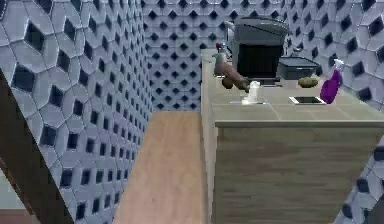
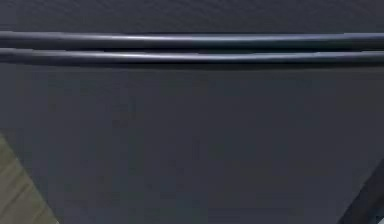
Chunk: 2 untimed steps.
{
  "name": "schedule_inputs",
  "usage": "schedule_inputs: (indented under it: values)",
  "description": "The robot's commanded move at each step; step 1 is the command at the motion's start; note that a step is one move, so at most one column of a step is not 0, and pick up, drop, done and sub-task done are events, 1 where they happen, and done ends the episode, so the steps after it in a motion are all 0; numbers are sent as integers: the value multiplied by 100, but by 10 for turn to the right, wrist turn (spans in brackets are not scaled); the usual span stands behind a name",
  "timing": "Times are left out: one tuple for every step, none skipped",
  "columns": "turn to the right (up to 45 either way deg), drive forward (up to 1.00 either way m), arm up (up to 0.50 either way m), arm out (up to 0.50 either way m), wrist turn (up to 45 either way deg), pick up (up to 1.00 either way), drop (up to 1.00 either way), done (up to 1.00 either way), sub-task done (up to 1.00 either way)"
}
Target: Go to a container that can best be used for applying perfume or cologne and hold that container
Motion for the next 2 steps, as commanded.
schedule_inputs:
  values:
    - [0, 45, 0, 0, 0, 0, 0, 0, 0]
    - [-360, 0, 0, 0, 0, 0, 0, 0, 0]
